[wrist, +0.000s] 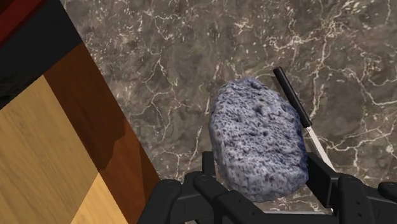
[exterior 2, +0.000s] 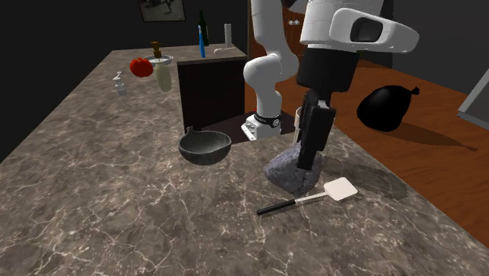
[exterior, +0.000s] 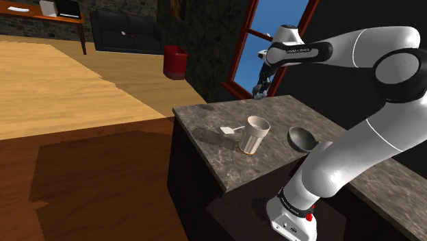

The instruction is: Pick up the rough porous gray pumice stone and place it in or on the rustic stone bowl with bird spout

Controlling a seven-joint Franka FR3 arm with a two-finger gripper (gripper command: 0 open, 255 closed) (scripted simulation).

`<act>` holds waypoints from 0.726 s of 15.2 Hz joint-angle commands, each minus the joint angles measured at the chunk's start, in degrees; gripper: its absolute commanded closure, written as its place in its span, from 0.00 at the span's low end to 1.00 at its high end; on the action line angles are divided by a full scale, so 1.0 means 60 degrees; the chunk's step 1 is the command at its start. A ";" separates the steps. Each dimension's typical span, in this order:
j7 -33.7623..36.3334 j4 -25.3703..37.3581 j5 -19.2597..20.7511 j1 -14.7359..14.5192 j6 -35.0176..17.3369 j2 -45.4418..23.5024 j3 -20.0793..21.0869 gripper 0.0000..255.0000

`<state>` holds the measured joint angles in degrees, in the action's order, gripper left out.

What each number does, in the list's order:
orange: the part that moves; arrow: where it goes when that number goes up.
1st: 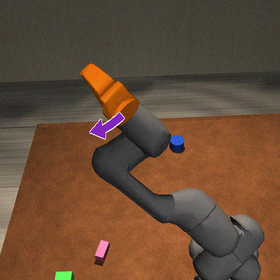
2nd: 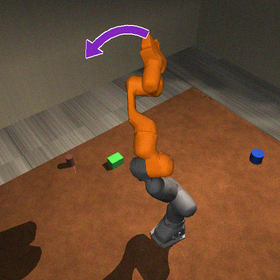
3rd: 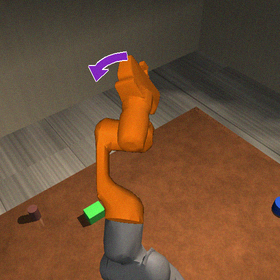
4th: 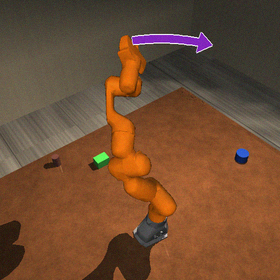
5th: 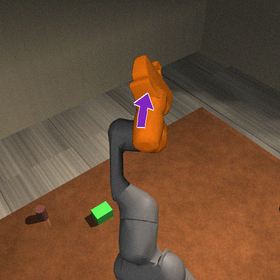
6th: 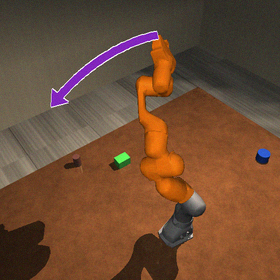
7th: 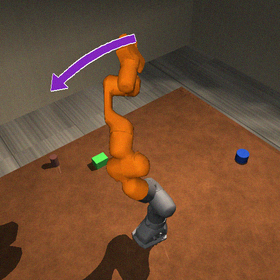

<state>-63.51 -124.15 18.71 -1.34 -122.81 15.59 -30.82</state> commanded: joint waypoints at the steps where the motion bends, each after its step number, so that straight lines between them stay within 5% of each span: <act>1: -0.0048 0.0229 -0.0024 -0.0010 0.0276 0.0053 0.0031 1.00; 11: -0.0498 -0.1754 0.1258 0.1146 0.1167 0.3189 0.0121 1.00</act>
<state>-66.11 -133.35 25.45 4.60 -116.73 32.36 -30.31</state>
